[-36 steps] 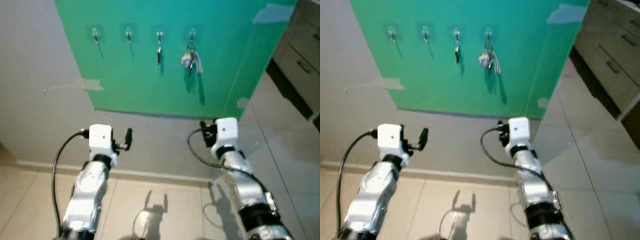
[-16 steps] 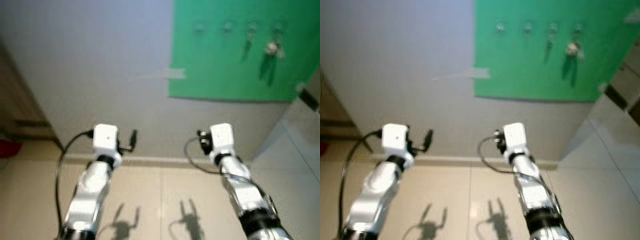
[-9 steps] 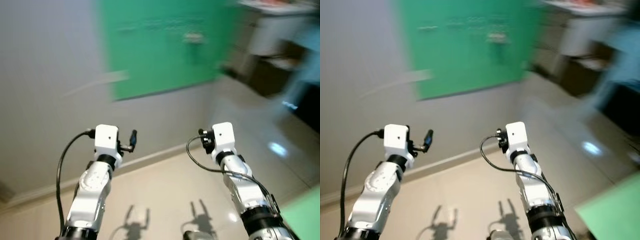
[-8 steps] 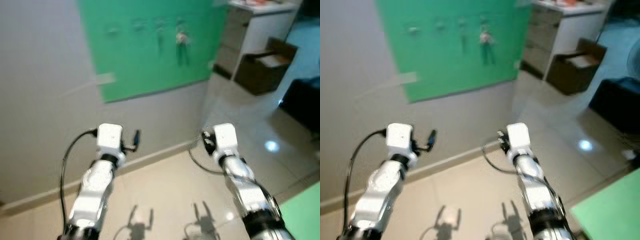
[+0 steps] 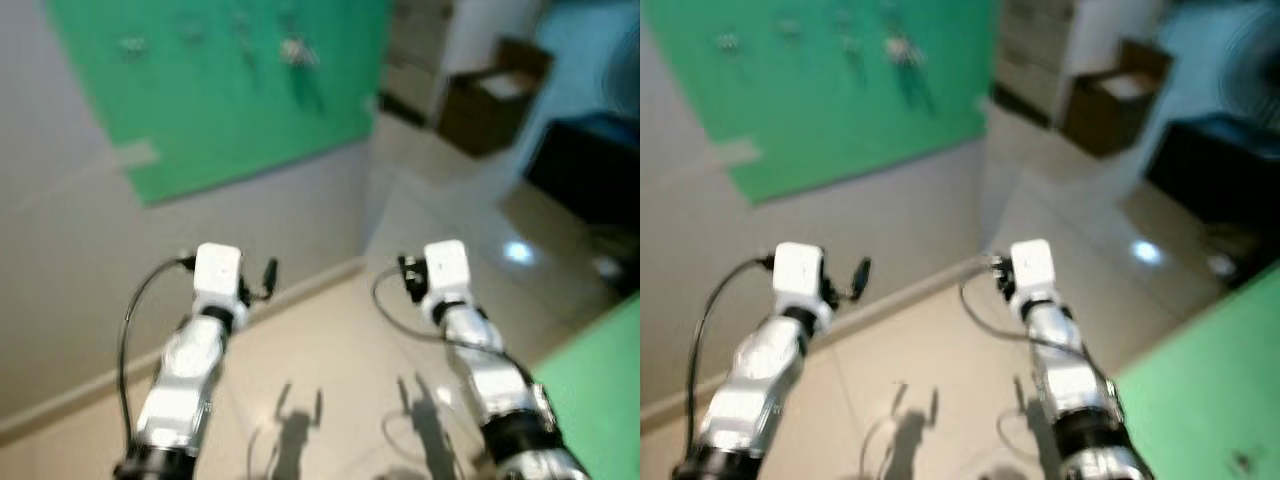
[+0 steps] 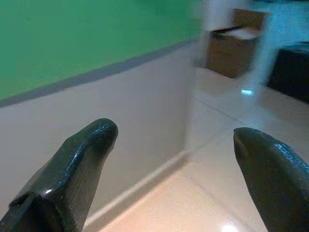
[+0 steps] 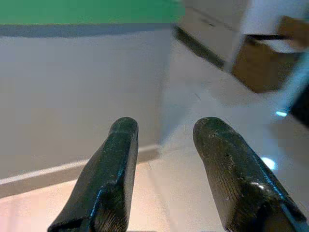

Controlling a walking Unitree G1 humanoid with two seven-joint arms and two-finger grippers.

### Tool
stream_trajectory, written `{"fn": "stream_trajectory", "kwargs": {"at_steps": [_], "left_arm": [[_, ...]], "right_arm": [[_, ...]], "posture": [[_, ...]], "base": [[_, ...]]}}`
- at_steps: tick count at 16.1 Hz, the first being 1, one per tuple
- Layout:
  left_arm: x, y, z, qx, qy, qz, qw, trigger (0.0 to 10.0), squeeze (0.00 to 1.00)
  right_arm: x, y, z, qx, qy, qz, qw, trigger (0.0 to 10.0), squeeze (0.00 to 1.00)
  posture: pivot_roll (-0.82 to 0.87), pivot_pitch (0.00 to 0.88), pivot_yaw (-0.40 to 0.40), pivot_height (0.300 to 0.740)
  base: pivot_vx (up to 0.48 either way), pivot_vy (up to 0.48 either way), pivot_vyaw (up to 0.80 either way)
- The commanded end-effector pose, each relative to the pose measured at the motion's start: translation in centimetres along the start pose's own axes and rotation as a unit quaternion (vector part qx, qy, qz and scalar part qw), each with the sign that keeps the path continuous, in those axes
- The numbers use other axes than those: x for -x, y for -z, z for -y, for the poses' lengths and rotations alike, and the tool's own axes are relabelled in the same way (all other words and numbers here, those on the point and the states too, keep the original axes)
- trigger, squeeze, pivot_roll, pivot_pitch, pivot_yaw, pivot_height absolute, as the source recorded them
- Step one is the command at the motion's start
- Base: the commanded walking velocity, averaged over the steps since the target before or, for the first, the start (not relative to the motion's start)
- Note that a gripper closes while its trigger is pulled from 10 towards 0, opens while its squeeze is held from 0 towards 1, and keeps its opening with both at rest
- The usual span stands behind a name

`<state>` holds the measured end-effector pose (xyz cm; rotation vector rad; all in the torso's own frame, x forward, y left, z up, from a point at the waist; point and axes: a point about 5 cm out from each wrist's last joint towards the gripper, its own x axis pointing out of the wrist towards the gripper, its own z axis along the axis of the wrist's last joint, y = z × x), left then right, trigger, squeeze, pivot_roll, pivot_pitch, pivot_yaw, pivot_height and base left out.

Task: Hang keys on a hook

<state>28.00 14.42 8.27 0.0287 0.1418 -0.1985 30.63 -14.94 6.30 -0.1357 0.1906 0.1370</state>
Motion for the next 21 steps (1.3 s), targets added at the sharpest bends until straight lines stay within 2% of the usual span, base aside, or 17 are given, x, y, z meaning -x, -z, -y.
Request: {"fn": "stream_trajectory", "kwargs": {"at_steps": [1,21], "left_arm": [[-0.03,-0.34,-0.41,0.0,0.002,0.008,1.0,10.0,0.0],[-0.28,-0.41,-0.57,-0.008,0.013,0.01,1.0,10.0,0.0]], "right_arm": [[0.08,0.09,-0.08,-0.006,0.004,-0.004,1.0,10.0,0.0],[-0.32,0.1,-0.6,-0.003,-0.001,-0.008,1.0,10.0,0.0]], "posture": [[-0.1,0.0,0.025,0.74],[-0.09,0.0,0.02,0.74]], "base": [[0.0,0.0,-0.74],[0.0,0.0,-0.73]]}}
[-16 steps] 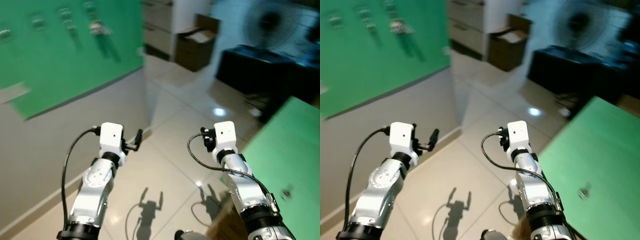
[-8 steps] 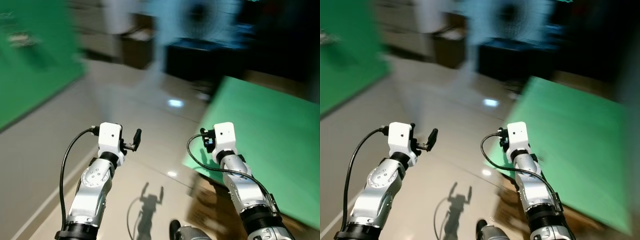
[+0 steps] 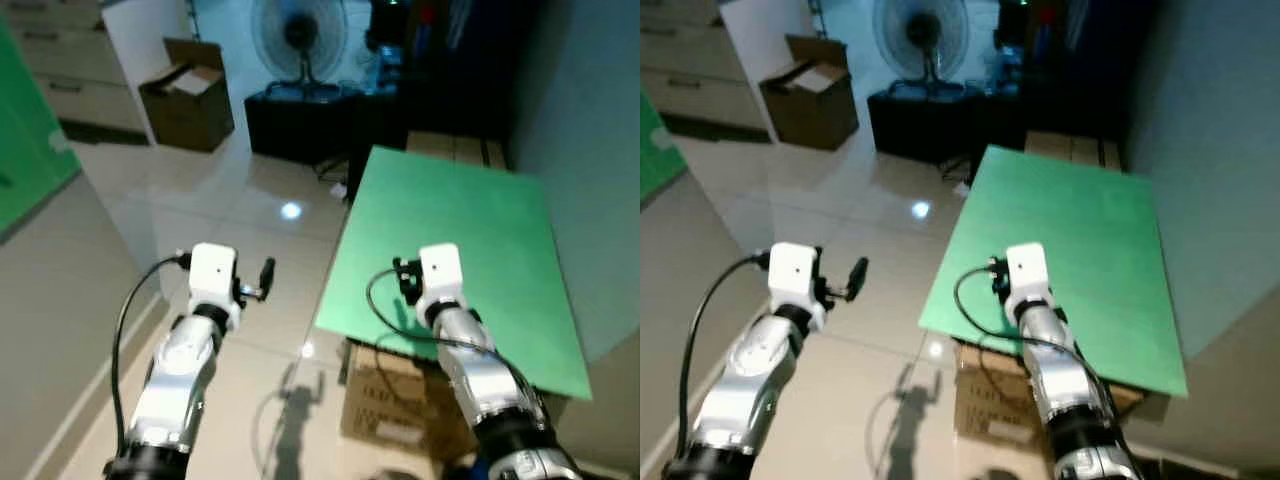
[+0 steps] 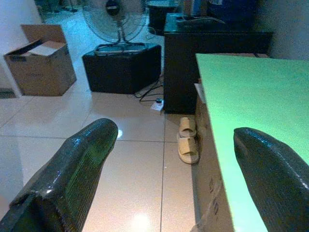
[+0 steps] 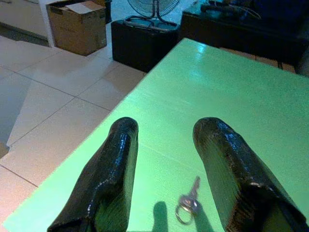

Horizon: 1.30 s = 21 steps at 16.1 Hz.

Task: Hang keys on a hook

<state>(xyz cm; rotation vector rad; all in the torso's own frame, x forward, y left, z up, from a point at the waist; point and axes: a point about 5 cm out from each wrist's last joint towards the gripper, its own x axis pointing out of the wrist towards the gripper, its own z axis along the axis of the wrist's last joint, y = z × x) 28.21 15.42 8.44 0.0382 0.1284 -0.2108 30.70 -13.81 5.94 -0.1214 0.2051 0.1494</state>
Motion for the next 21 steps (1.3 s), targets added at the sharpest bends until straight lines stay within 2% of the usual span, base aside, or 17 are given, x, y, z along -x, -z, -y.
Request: {"fn": "stream_trajectory", "kwargs": {"at_steps": [1,5,8,14,21], "left_arm": [[-0.3,-0.22,0.55,-0.002,0.008,0.003,1.0,10.0,0.0],[-0.29,-0.11,0.86,-0.002,0.01,0.002,1.0,10.0,0.0],[-0.09,0.07,0.8,0.001,0.009,0.0,1.0,10.0,0.0],[-0.19,0.01,0.27,-0.004,-0.002,-0.005,1.0,10.0,0.0],[-0.32,-0.1,0.46,-0.012,0.001,-0.002,1.0,10.0,0.0]], "right_arm": [[-0.02,0.0,0.58,0.003,0.009,-0.002,1.0,10.0,0.0],[0.05,0.19,0.9,0.004,0.016,-0.003,1.0,10.0,0.0],[0.18,0.0,0.77,0.01,0.011,0.01,1.0,10.0,0.0],[-0.05,0.01,0.61,0.023,0.013,0.002,1.0,10.0,0.0],[0.04,0.21,0.51,0.03,0.011,-0.003,0.999,10.0,0.0]], "posture": [[-0.09,0.0,0.02,0.74],[-0.09,0.0,0.023,0.74],[-0.1,0.0,0.022,0.723],[-0.1,0.0,0.022,0.723],[-0.1,0.0,0.024,0.723]], "base": [[0.0,0.0,-0.73],[0.0,0.0,-0.68],[0.0,0.0,-0.48],[0.0,0.0,0.0],[0.042,0.0,0.0]]}}
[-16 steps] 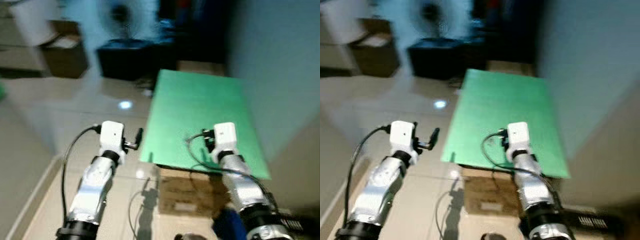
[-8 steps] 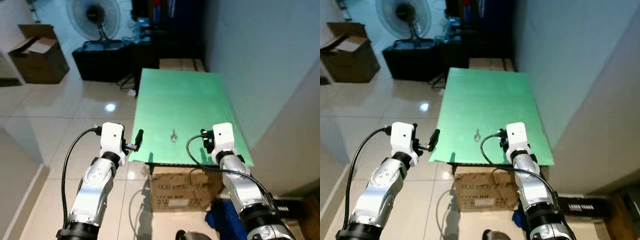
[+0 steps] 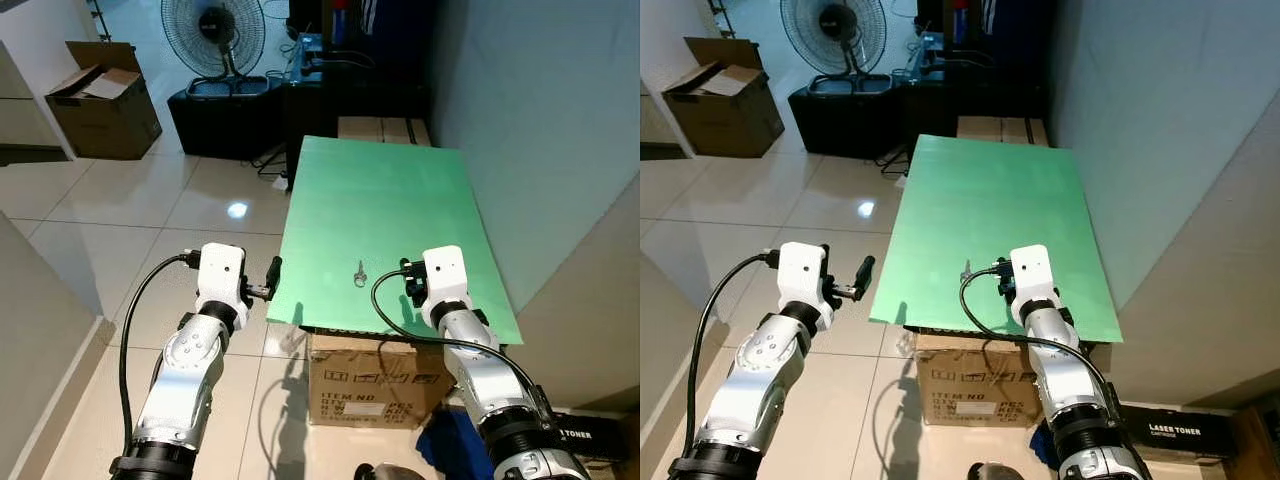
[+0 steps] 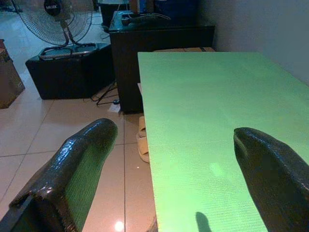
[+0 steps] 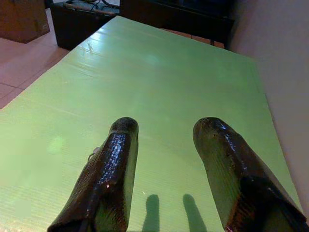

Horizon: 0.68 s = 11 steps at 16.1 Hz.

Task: Hang keys on a hook

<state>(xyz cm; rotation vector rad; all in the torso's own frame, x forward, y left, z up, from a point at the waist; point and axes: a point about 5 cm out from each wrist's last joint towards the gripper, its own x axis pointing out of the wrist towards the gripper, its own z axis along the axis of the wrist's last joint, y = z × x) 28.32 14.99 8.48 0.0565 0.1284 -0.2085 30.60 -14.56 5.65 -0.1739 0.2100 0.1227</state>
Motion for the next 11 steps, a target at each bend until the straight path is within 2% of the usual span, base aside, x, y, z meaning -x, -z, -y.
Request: {"fn": "stream_trajectory", "kwargs": {"at_steps": [1,8,11], "left_arm": [[-0.1,-0.01,0.13,-0.008,0.003,0.001,1.0,10.0,0.0],[0.15,0.43,0.12,-0.019,-0.001,-0.011,1.0,10.0,0.0],[0.11,0.42,-0.06,-0.013,-0.008,-0.011,1.0,10.0,0.0]], "right_arm": [[-0.02,-0.15,-0.24,0.005,-0.005,0.002,1.0,10.0,0.0],[0.24,0.15,-0.4,0.008,-0.007,-0.002,1.0,10.0,0.0],[0.23,0.09,-0.46,0.012,-0.009,-0.003,1.0,10.0,0.0]], "posture": [[-0.1,0.0,0.024,0.723],[-0.1,0.0,0.028,0.723],[-0.1,0.0,0.029,0.723]], "base": [[0.48,0.0,0.0],[0.465,0.0,0.0],[0.0,0.0,0.0]]}}
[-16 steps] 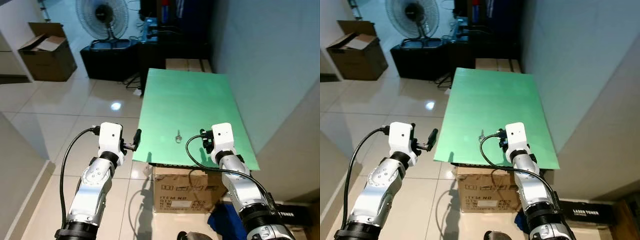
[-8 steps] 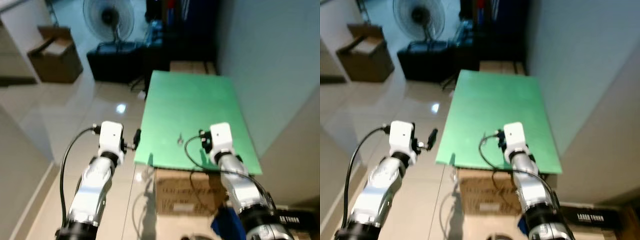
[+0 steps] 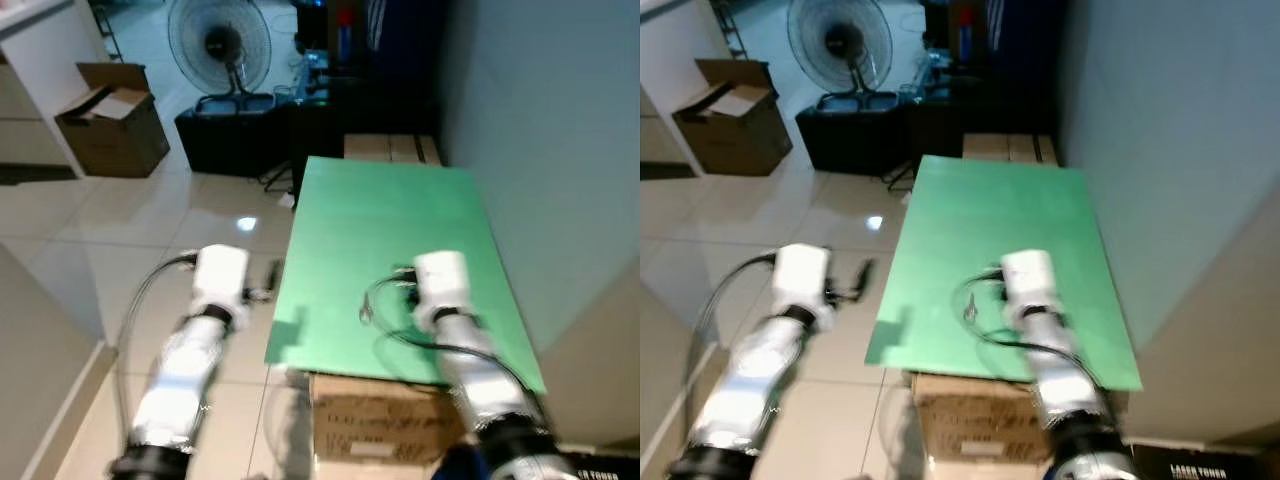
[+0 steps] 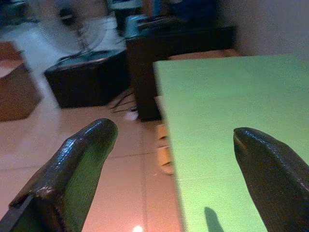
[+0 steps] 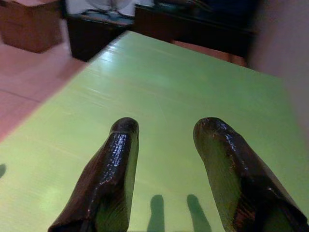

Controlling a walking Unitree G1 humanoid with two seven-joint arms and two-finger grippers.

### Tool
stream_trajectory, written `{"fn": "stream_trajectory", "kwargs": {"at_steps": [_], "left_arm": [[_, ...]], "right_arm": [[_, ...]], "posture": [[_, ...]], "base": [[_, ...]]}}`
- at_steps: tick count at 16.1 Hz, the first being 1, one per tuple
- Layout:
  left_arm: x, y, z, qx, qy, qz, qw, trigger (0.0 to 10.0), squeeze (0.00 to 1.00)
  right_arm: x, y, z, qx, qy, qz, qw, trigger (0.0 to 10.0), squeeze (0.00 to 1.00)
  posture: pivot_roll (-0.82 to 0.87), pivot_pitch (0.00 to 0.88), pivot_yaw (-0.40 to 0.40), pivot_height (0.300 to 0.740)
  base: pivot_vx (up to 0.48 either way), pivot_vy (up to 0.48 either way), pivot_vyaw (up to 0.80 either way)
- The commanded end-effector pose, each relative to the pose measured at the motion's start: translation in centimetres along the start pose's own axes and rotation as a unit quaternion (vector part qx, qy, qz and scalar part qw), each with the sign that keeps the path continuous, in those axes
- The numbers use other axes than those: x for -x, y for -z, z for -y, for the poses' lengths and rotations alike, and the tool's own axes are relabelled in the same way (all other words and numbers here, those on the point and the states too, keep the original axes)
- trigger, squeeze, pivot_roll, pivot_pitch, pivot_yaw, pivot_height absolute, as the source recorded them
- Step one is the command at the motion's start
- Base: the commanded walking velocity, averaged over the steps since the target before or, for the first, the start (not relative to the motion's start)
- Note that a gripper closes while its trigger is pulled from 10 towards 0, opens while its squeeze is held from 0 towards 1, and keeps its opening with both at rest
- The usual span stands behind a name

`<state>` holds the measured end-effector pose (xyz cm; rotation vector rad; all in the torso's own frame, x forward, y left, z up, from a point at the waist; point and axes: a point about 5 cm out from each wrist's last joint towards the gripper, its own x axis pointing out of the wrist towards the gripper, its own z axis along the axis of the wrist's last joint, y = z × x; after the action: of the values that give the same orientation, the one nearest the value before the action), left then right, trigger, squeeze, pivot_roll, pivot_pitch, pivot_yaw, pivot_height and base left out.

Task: Hang keys on a hook

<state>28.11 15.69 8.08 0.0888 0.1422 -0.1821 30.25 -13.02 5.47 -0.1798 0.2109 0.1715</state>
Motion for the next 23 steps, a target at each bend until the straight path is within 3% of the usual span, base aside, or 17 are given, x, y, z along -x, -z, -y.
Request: {"fn": "stream_trajectory", "kwargs": {"at_steps": [1,8,16,23], "left_arm": [[-0.17,-0.04,0.59,0.002,0.006,-0.001,1.0,10.0,0.0],[-0.3,-0.37,0.32,-0.015,0.007,-0.002,1.0,10.0,0.0],[-0.28,-0.11,1.0,-0.027,0.018,-0.003,0.999,10.0,0.0],[-0.19,-0.1,0.83,-0.026,0.012,-0.007,1.0,10.0,0.0]], "right_arm": [[0.16,0.17,1.1,0.006,0.014,-0.005,1.0,10.0,0.0],[0.1,0.11,0.96,0.007,0.014,-0.008,1.0,10.0,0.0],[0.33,0.55,0.96,0.011,0.015,-0.013,1.0,10.0,0.0],[0.31,0.42,0.97,0.013,0.016,-0.016,1.0,10.0,0.0]], "posture": [[-0.11,0.0,0.029,0.723],[-0.11,0.0,0.039,0.723],[-0.12,0.0,0.043,0.723],[-0.11,0.0,0.042,0.723]], "base": [[0.0,0.0,0.0],[0.0,0.0,0.0],[0.436,0.0,0.0],[0.0,0.0,0.0]]}}
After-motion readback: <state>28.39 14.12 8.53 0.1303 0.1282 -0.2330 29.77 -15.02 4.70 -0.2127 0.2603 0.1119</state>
